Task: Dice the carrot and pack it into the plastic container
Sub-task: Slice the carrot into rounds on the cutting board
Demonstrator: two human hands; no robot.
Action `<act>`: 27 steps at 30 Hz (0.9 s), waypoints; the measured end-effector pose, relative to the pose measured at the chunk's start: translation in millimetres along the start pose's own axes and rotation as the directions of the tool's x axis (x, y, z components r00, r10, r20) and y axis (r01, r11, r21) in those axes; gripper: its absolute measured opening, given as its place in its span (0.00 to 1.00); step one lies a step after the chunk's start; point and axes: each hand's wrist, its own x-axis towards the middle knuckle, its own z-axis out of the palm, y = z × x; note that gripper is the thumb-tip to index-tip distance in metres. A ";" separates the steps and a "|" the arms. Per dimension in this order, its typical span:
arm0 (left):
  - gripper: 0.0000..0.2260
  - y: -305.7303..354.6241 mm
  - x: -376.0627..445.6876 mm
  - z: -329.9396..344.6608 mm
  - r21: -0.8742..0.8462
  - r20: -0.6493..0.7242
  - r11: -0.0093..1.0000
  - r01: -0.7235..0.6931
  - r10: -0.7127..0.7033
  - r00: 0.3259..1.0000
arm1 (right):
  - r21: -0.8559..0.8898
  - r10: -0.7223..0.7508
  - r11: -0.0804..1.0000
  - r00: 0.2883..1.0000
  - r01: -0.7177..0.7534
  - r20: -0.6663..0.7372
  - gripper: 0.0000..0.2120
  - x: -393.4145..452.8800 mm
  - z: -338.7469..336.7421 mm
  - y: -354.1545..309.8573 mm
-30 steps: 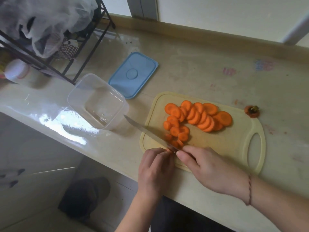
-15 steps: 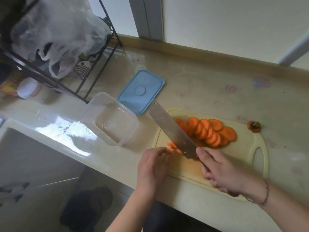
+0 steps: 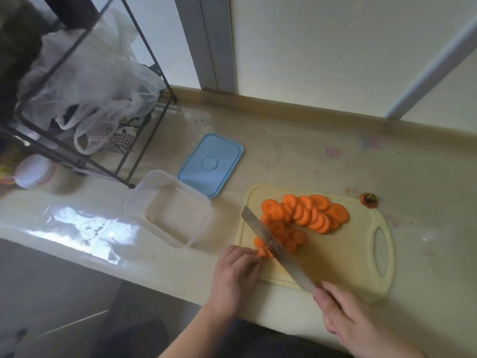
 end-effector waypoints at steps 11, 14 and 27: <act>0.02 -0.3 -2.0 2.9 -0.047 -0.006 0.999 0.023 -0.024 1.000 | -0.156 0.108 0.981 0.991 -0.119 -0.078 0.03 0.2 21.4 0.7; 0.02 -0.8 -2.4 3.5 -0.041 -0.022 0.999 0.017 -0.018 1.000 | -0.149 0.058 0.986 0.995 -0.069 -0.079 0.18 1.6 23.7 7.6; 0.07 -1.6 -26.1 -13.4 0.001 -0.001 0.998 0.063 -0.063 0.998 | -0.151 0.076 0.986 0.997 -0.074 0.006 0.17 8.0 12.1 8.9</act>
